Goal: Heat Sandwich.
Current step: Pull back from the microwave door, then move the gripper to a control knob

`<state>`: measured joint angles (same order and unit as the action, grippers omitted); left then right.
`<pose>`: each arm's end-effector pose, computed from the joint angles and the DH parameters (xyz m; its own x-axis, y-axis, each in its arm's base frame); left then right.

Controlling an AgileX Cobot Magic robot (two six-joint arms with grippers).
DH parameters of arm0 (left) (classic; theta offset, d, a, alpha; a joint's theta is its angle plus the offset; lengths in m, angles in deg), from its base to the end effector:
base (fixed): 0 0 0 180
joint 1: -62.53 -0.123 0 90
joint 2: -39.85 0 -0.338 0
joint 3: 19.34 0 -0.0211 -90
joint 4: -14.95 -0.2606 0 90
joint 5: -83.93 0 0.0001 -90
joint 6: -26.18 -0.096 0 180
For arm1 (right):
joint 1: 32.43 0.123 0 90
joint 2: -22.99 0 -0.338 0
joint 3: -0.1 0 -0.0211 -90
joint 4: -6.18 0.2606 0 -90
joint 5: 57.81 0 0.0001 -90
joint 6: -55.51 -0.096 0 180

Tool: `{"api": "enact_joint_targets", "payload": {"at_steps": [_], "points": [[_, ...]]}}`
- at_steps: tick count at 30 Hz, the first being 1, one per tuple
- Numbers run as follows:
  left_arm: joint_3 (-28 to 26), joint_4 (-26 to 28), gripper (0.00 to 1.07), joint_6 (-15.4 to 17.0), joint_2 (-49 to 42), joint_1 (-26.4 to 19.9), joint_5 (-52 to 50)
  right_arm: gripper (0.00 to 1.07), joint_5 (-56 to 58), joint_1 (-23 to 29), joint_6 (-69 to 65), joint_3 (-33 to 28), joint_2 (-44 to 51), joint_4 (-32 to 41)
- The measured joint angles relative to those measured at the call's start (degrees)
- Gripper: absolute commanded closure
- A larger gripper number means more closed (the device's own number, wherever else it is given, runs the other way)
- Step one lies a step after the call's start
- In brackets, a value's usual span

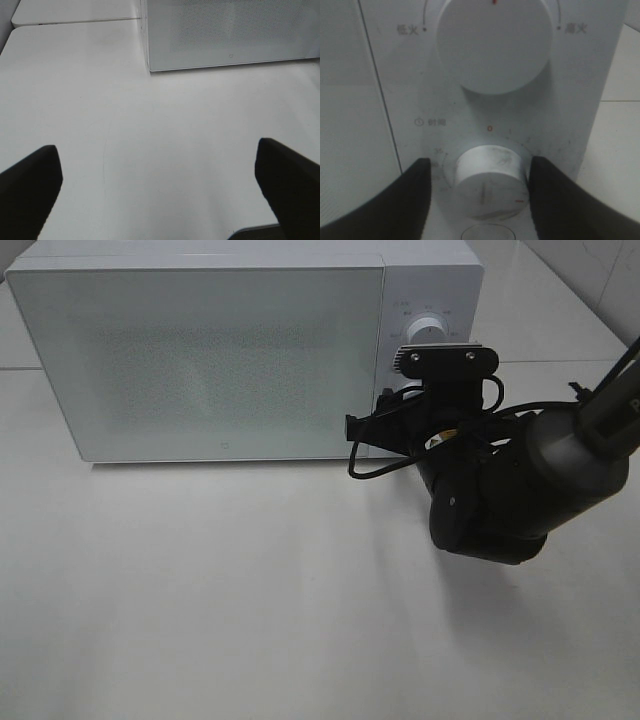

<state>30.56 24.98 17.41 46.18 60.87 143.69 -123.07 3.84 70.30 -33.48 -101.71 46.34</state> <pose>-0.0451 -0.0158 0.2816 -0.4242 0.0512 -0.9041 0.1345 0.9909 -0.0070 0.3438 0.1826 0.1538 -0.1319 -0.0151 -0.9911 -0.0028 0.9999 -0.0148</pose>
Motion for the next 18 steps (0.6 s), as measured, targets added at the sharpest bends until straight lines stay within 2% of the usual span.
{"api": "enact_joint_targets", "payload": {"at_steps": [2,3,6,18], "points": [[0.0,0.0,0.03,0.0,0.0,0.0,0.0,0.83,-0.1,-0.1,-0.4,0.0,0.0,0.7],[0.0,0.0,0.03,0.0,0.0,0.0,0.0,0.83,-0.1,-0.1,-0.4,0.0,0.0,0.7],[0.0,0.0,0.03,0.0,0.0,0.0,0.0,0.94,-0.1,-0.2,-0.5,0.0,0.0,0.7],[0.0,0.0,0.03,0.0,0.0,0.0,0.0,0.93,-0.1,-0.2,-1.5,0.0,0.0,0.7]]}}
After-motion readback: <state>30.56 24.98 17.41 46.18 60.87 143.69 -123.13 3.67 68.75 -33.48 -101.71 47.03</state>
